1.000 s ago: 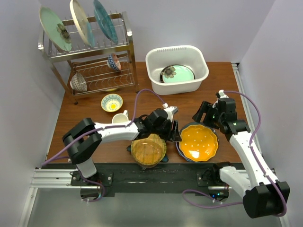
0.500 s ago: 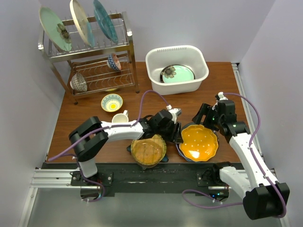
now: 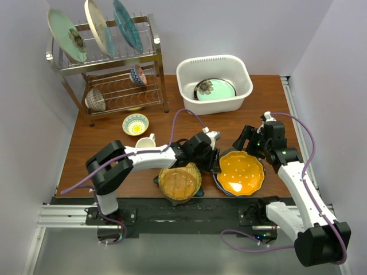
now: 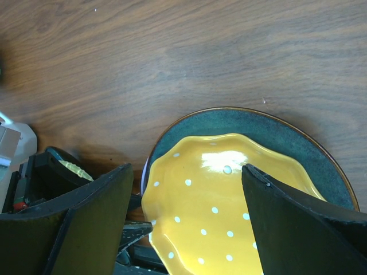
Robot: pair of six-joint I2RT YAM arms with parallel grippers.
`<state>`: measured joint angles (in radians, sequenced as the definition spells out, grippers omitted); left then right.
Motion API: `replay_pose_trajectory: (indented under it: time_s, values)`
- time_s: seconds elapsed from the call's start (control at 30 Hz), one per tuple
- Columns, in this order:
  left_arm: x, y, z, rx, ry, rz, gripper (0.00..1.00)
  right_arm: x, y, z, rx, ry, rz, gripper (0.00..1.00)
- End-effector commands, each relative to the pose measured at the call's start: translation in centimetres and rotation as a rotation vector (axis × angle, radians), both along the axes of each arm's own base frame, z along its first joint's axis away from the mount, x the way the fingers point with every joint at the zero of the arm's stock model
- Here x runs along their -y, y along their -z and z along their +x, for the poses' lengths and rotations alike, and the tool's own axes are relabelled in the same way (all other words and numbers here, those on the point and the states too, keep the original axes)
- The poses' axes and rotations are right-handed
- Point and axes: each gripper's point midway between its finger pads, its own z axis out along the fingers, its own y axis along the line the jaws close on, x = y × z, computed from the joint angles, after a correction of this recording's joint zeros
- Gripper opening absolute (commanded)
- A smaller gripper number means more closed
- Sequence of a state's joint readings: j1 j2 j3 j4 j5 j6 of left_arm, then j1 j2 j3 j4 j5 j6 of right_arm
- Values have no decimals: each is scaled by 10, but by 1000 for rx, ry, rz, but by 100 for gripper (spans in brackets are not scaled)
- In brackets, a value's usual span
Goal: Place the plates into the plastic bin on the countertop
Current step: Pick up the plate from the corner of the board.
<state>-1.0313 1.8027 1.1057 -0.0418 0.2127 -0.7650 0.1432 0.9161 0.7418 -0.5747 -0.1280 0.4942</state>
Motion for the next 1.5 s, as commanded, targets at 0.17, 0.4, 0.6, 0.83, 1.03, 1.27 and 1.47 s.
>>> replay_pose_trajectory:
  time_s: [0.17,0.4,0.6,0.83,1.03,1.27,1.47]
  values:
    - [13,1,-1,6,27,-12,28,-6,-6,1,29,-25,25,80]
    - [15,-8,3,28,20,-15,12,-8,-9,1,18,-33,30,80]
    - [5,-17,9,58,-25,10,0,-8,-12,1,21,-32,31,80]
    - [-13,-23,21,75,-89,46,0,-7,-6,-3,12,-28,35,80]
    - [-36,-25,30,81,-146,70,0,-5,6,-6,-11,-24,18,80]
    - [-66,-25,45,81,-209,97,0,-6,26,-9,-58,-31,22,80]
    - [-84,-20,55,89,-232,135,0,-8,42,-17,-99,-29,36,80]
